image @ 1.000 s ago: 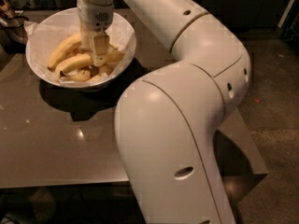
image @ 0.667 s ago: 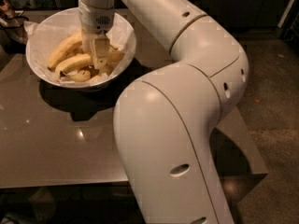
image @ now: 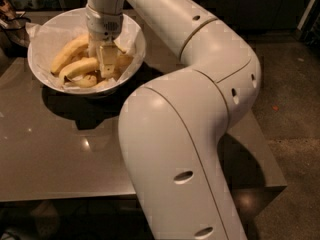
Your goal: Pick banana from white bowl
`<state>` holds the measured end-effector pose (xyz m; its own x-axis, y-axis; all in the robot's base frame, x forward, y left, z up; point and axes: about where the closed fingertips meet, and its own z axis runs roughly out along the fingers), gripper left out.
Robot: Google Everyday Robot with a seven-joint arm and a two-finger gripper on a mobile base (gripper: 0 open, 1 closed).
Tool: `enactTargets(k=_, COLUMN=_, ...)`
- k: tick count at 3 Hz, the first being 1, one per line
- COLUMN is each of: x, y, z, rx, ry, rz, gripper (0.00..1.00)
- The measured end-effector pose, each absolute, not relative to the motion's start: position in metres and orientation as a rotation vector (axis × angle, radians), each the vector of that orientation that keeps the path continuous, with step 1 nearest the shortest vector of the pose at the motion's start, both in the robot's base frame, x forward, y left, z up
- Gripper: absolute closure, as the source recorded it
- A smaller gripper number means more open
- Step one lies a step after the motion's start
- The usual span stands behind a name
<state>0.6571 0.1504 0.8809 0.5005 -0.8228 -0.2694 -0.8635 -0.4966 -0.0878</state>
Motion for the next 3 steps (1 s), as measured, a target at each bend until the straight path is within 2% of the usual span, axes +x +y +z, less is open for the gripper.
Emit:
enactTargets(k=1, x=0.6571, y=0.1505, z=0.8807, rx=-2.532, ry=1.445, rz=0.284, gripper=0.61)
enactTargets(k=2, x=0.6571, y=0.1505, z=0.8807, rx=-2.532, ry=1.445, rz=0.284, gripper=0.84)
enactTargets(k=3, x=0.6571, y=0.1505, z=0.8807, rx=-2.532, ry=1.445, rz=0.284, gripper=1.0)
